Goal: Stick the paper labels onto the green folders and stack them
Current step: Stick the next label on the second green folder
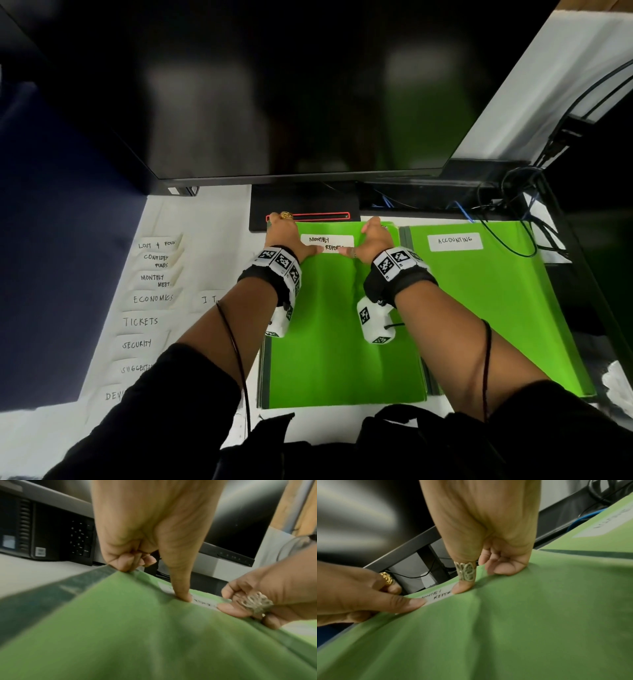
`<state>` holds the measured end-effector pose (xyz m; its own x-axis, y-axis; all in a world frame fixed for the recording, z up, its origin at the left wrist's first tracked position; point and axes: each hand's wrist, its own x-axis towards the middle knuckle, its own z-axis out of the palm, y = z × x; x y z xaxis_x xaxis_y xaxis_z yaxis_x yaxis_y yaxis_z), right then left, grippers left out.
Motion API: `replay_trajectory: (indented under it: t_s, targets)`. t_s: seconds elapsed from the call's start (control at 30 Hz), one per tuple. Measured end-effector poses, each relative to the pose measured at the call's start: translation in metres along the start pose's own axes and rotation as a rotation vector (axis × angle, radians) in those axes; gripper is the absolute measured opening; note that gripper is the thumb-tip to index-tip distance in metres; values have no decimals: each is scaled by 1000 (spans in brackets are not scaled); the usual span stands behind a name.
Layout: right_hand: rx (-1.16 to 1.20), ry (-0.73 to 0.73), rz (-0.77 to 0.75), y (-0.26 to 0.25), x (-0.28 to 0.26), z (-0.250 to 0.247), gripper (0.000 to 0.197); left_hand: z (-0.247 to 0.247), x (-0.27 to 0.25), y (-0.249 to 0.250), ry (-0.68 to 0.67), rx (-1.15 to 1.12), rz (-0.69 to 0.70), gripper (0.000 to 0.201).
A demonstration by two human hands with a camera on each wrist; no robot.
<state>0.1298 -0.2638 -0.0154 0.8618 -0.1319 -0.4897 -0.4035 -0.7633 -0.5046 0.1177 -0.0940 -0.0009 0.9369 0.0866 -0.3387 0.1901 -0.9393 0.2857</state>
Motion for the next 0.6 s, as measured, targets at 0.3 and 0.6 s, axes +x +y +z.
replay_trajectory:
  t_s: [0.3, 0.6]
  targets:
    - [65, 33, 26, 8, 3, -8, 57, -8, 7, -9, -37, -51, 11, 70]
    - [-36, 157, -32, 9, 2, 5, 43, -5, 9, 4, 13, 44, -98, 72]
